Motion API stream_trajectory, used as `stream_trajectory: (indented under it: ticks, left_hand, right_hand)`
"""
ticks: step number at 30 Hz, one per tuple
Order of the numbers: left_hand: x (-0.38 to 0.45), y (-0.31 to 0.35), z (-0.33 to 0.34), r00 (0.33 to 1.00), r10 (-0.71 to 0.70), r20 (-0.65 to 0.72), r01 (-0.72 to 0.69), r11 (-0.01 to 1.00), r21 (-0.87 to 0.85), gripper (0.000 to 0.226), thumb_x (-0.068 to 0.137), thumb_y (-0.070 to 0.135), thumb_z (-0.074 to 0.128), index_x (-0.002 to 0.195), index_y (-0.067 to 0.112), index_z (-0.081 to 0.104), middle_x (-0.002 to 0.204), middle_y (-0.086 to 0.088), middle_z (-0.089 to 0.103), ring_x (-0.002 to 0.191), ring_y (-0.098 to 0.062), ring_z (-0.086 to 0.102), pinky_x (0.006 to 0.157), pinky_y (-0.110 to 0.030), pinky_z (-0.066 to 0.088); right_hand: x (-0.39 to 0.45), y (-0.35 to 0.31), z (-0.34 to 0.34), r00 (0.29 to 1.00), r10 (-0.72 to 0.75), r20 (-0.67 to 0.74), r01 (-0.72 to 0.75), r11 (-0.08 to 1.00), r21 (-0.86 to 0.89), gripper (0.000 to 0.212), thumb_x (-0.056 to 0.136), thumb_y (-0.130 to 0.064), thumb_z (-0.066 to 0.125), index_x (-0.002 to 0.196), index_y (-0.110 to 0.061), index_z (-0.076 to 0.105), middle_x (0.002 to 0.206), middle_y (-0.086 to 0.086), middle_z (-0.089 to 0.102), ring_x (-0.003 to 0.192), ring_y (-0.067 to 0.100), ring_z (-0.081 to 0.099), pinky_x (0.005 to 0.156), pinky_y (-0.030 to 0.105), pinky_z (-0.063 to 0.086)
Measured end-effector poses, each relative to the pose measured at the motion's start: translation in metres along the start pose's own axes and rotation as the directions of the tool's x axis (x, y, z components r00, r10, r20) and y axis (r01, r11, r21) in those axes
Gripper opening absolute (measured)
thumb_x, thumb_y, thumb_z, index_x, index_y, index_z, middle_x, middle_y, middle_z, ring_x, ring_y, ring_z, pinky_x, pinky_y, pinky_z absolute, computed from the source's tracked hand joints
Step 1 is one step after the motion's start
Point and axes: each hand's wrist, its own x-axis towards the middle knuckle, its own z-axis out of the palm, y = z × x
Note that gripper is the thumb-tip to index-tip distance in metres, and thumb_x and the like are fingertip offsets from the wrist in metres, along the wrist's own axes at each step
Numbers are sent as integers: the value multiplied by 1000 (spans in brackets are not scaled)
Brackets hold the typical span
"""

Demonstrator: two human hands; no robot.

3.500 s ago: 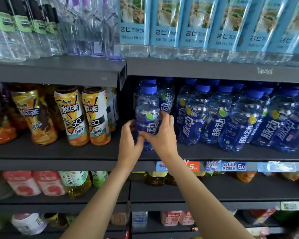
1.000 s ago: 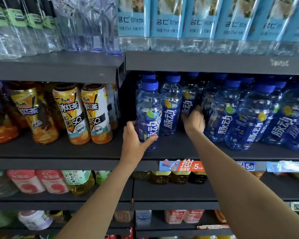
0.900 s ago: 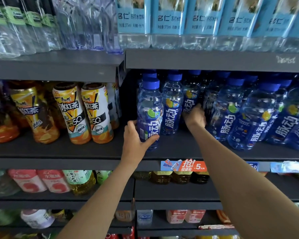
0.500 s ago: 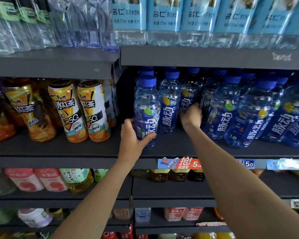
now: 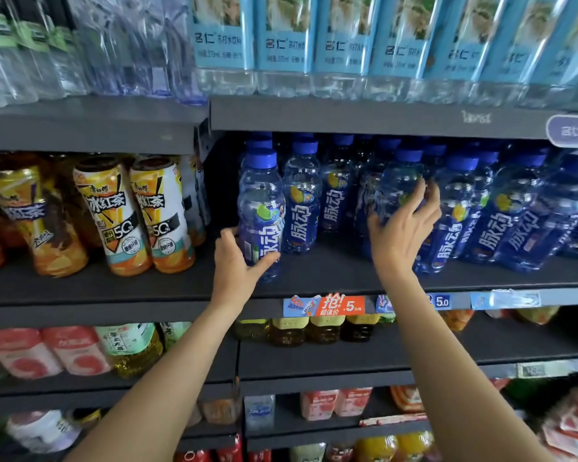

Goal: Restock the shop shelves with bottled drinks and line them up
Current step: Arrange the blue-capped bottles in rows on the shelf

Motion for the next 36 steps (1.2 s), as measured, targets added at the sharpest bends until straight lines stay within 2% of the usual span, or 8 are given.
stream_trajectory:
  ticks: [2,6,11,17,21,27,30,36]
  left_hand:
    - [-1,2,-1,1000,-3,-2,3,1000,4,64,70,24,79,115,4,38,114,-7,43,111,-19,45,84,-21,33]
    - [-1,3,-1,1000,-14,0,14,1000,5,64,70,24,79,116,5,38,115,-8,44,112,-20,46,85,-23,35]
    - [-1,5,-1,999,-37,0,37,999,14,66,71,25,78,118,5,37,120,-11,43,116,-22,44,85,-24,34]
    - [-2,6,-1,999,-34,1,34,999,8,66,72,26,77,119,5,37,121,-10,42,116,-22,42,85,-23,33]
    - [-1,4,-1,1000,-23,8,22,1000,6,66,71,29,77,118,5,37,120,-12,43,117,-24,42,86,-25,34]
    - [-2,2,1,1000,-16,-8,16,1000,26,66,71,29,77,118,5,37,118,-9,42,115,-23,43,86,-25,36]
    - [-1,0,1,1000,-18,-12,18,1000,25,67,70,26,78,118,3,38,118,-12,43,115,-24,45,86,-25,37]
    - [-2,2,1,1000,-15,-20,16,999,35,65,71,25,78,118,3,38,118,-11,43,113,-20,45,84,-23,36]
  right_hand:
    - [3,3,4,992,20,128,-8,995,-97,87,84,-23,65,145,4,10,152,22,16,134,36,24,111,39,20]
    - [17,-7,6,990,26,141,-4,988,-154,88,87,-27,62,148,-3,3,150,22,20,124,37,30,106,39,22]
    - [20,-18,4,984,93,151,-98,995,23,81,83,-18,66,147,-14,17,137,19,35,120,38,30,100,40,25]
    - [13,-32,10,968,-34,247,-32,966,256,84,78,-22,74,144,-13,24,139,15,34,122,36,30,103,43,26]
    - [24,-33,18,928,-76,364,-23,965,261,92,77,-31,74,145,-6,17,146,14,31,130,39,26,111,50,21]
    - [-3,1,36,753,42,657,-287,919,270,86,75,-18,77,142,-5,23,137,15,47,125,31,46,99,37,39]
    - [-13,4,47,775,119,620,-364,887,284,82,70,-17,81,136,-5,33,133,14,47,122,31,47,99,37,40]
    - [-20,-7,60,851,176,495,-322,919,226,85,69,-26,82,133,-2,32,141,17,34,128,36,37,106,45,34]
